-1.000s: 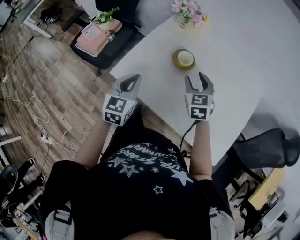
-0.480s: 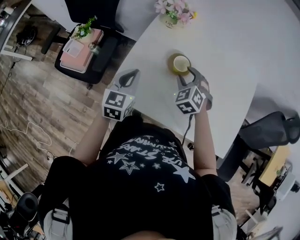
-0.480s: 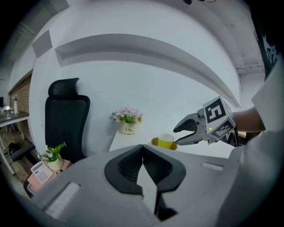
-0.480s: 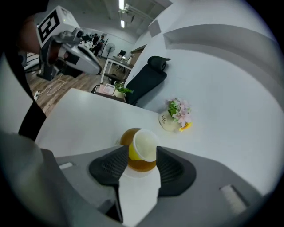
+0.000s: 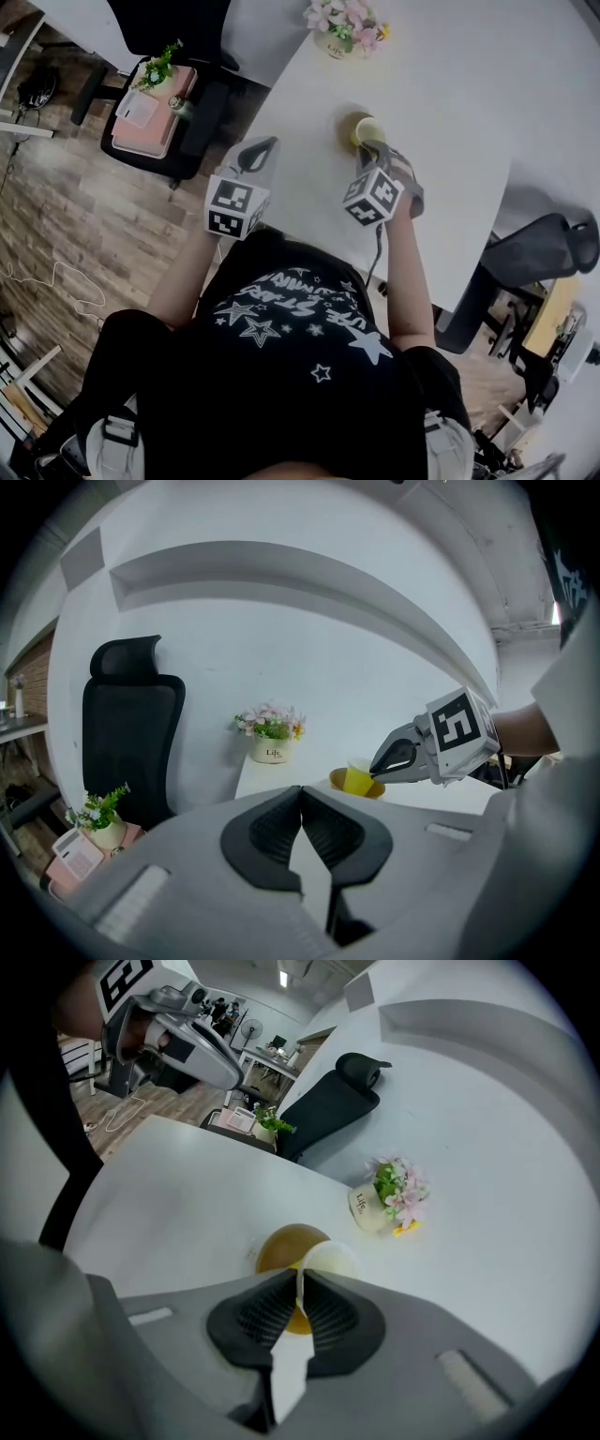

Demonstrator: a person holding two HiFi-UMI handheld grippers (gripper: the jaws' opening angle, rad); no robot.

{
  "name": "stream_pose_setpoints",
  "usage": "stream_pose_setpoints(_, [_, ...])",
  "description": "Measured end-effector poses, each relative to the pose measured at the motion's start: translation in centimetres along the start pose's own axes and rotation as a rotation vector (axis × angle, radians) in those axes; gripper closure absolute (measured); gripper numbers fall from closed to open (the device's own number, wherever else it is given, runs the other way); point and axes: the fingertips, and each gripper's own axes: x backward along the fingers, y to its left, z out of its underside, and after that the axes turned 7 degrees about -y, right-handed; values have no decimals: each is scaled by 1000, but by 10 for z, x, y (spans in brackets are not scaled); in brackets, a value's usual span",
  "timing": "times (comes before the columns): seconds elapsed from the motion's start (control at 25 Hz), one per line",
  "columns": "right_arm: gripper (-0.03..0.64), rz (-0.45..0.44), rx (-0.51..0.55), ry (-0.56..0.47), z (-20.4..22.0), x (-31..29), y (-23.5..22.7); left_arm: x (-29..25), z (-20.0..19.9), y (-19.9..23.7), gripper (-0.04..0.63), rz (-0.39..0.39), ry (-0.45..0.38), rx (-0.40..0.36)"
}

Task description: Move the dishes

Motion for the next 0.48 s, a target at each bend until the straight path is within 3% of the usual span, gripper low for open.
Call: stream_pose_setpoints(0.48, [594,30,-151,-62,-21,25,-32,-16,-6,17,584,24,-26,17])
